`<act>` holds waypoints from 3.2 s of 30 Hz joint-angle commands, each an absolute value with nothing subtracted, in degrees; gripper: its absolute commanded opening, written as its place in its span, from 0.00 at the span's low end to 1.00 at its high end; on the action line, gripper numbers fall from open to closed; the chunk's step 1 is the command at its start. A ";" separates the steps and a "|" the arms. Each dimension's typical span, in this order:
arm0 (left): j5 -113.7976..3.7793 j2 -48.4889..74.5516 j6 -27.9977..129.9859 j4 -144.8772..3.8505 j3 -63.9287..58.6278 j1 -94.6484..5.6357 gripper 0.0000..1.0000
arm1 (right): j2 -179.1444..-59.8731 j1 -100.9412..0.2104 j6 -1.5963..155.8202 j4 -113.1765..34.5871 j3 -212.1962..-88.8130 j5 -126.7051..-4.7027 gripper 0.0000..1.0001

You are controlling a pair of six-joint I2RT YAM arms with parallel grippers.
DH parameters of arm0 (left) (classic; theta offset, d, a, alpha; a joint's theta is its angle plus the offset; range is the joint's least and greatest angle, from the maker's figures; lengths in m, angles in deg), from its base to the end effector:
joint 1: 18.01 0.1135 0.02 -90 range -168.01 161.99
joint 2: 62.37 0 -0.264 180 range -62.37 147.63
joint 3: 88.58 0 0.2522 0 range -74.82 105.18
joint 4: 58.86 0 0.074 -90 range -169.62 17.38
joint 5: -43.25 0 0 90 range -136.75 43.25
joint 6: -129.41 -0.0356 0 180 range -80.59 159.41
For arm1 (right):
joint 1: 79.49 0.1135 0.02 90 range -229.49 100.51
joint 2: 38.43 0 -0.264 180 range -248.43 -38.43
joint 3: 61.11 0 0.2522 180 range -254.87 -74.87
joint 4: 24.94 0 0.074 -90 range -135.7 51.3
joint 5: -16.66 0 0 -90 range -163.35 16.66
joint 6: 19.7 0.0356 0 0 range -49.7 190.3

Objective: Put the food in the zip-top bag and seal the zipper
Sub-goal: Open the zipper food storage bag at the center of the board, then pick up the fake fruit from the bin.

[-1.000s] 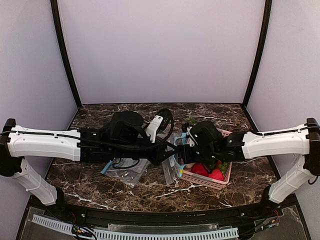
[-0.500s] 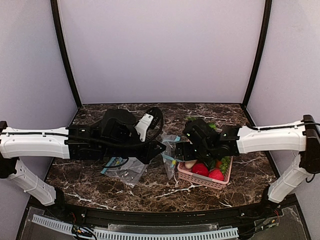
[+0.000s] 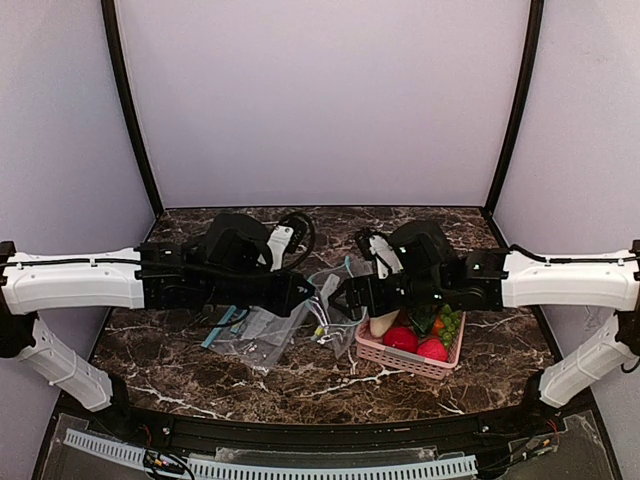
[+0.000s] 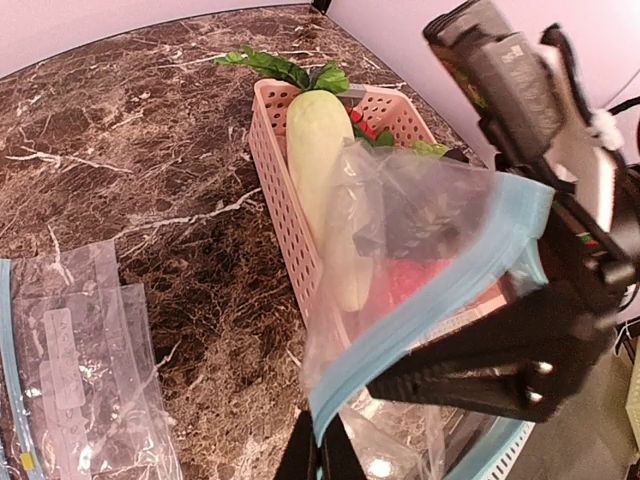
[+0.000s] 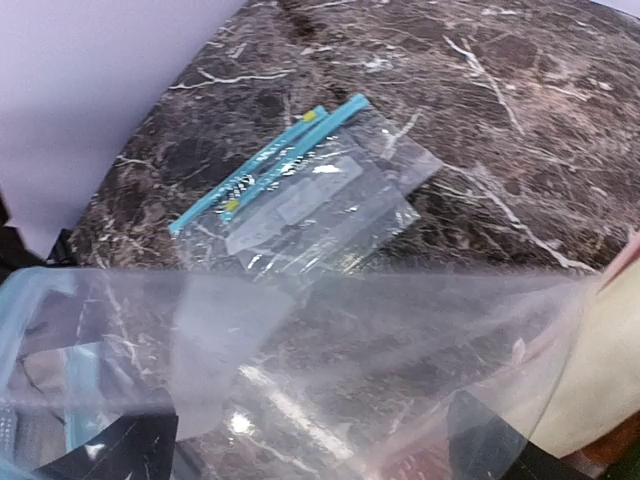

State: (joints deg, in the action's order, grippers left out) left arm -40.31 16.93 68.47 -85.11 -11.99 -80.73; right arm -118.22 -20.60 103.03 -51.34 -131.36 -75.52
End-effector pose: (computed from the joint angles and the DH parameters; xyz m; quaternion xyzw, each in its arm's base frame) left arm 0.1496 -0.2813 0.3080 0.2217 0.8315 -0.3304 0.3877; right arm 0.1617 0.2653 0.2672 -0.1931 0.8695 0.3140 0.3289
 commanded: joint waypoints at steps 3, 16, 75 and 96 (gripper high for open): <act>-41.87 19.76 69.48 -88.22 -11.93 -79.00 0.01 | -114.78 -20.22 101.78 -42.22 -127.69 -64.34 0.92; -40.83 20.43 70.04 -91.07 -11.94 -76.99 0.01 | -106.94 -20.17 104.26 -38.96 -121.56 -63.34 0.93; -57.36 17.60 47.60 -85.69 -15.21 -59.80 0.01 | -111.62 -45.51 97.28 -75.53 -133.83 -78.95 0.63; -58.52 18.88 47.89 -86.35 -14.80 -59.82 0.01 | -112.48 -27.90 109.77 -73.83 -123.54 -75.13 0.67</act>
State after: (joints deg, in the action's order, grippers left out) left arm -57.86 19.45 48.06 -85.20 -14.40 -60.20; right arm -112.97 -29.47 106.11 -74.82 -125.26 -73.38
